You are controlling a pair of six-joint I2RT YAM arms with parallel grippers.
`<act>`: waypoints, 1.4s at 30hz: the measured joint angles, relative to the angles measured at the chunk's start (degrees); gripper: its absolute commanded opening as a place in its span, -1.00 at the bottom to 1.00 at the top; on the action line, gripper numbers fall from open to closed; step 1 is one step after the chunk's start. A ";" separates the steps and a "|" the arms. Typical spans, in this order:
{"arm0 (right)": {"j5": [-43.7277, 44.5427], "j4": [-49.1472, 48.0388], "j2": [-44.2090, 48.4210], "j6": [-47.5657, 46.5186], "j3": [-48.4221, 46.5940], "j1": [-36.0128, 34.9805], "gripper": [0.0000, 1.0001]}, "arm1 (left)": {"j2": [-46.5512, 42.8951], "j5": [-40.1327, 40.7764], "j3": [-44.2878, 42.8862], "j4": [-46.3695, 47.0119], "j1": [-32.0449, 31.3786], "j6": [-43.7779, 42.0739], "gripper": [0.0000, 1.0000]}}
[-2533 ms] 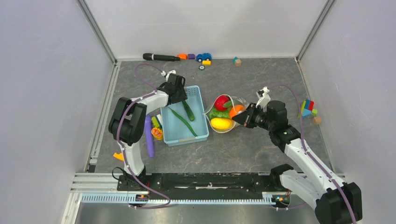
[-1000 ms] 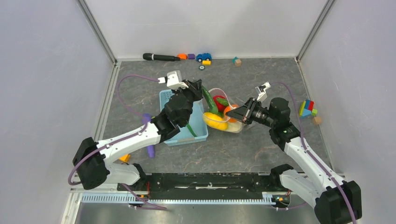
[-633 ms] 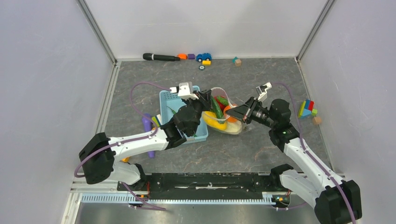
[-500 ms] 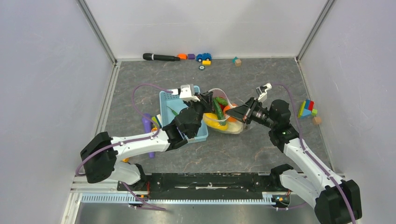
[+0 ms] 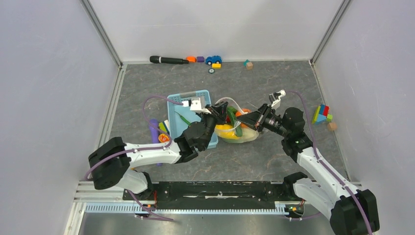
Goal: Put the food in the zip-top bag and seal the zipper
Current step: Place the fake vegetable in the zipper food storage bag.
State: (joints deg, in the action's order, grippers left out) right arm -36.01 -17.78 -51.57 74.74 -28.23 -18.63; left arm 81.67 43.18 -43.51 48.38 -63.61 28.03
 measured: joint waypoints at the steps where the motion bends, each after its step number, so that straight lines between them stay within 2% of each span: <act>1: -0.04 -0.15 0.00 0.22 0.09 0.00 -1.00 | 0.04 -0.57 0.98 1.53 0.00 0.00 -0.96; 10: -0.04 -1.66 0.00 1.86 0.50 0.02 -1.00 | 2.91 -8.04 8.31 18.64 0.00 -0.57 -0.91; 15: 0.04 -3.04 0.26 2.38 0.50 0.02 -1.00 | 7.17 -12.28 9.46 22.99 -0.22 -1.92 -0.87; 20: 0.04 -3.15 0.28 2.58 0.50 0.02 -1.00 | 7.78 -14.93 9.46 25.66 -0.24 -1.99 -0.65; 27: 0.02 -3.15 0.28 2.60 0.52 0.02 -1.00 | 7.82 -17.29 9.27 24.61 -0.22 -1.68 -0.46; 31: 0.02 -3.19 0.28 2.69 0.72 0.02 -1.00 | 7.32 -17.38 9.07 21.97 -0.22 -0.61 -0.17; 35: 0.02 -4.48 0.28 3.10 0.72 0.02 -1.00 | 5.49 -17.88 9.22 16.52 -0.55 -0.44 0.03; 42: 0.04 -7.19 0.28 3.82 1.05 0.02 -1.00 | -2.69 -15.93 9.25 6.03 -0.50 -1.11 0.51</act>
State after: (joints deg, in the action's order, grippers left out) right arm -35.97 -24.97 -51.29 78.56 -27.18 -18.61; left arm 78.98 27.24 -34.26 54.41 -64.12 26.92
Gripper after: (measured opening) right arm 0.010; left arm 0.671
